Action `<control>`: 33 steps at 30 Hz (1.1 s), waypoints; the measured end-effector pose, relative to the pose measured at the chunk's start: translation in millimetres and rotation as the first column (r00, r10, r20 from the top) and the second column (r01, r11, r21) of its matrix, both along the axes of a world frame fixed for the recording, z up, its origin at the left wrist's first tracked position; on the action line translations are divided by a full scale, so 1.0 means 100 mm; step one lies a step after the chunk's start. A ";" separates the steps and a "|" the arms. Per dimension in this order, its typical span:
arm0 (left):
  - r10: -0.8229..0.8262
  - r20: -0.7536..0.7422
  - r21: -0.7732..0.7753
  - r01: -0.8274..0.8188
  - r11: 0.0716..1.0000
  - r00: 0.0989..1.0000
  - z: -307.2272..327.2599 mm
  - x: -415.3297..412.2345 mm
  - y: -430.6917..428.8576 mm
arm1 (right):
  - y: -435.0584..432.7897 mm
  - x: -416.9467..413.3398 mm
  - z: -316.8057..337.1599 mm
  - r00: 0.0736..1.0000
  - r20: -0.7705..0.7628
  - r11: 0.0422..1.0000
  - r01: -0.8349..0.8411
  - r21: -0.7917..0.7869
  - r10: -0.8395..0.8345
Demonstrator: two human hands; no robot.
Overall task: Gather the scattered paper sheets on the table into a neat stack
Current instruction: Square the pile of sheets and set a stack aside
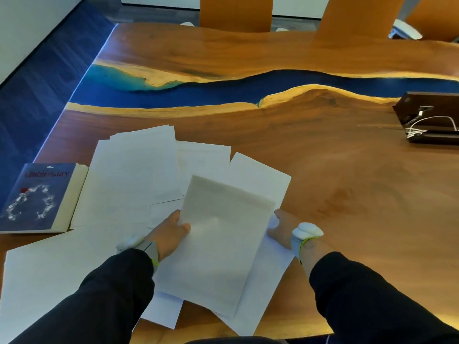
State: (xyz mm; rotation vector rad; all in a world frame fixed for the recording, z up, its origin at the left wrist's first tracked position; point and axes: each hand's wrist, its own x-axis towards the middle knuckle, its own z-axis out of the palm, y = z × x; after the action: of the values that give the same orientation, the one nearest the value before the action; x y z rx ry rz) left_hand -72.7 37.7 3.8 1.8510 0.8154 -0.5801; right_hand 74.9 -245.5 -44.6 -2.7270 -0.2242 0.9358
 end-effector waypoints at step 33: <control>0.477 0.424 -0.175 -0.447 0.877 0.770 0.39 0.26 0.04 | 1.00 -0.12 1.06 0.932 -0.038 0.572 0.253 0.781 -0.361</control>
State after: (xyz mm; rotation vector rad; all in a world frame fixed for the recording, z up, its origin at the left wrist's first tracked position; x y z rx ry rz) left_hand -46.3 41.9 42.7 1.5485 0.8717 0.1475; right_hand 62.8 -145.7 61.3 -1.9012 -0.1206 0.4014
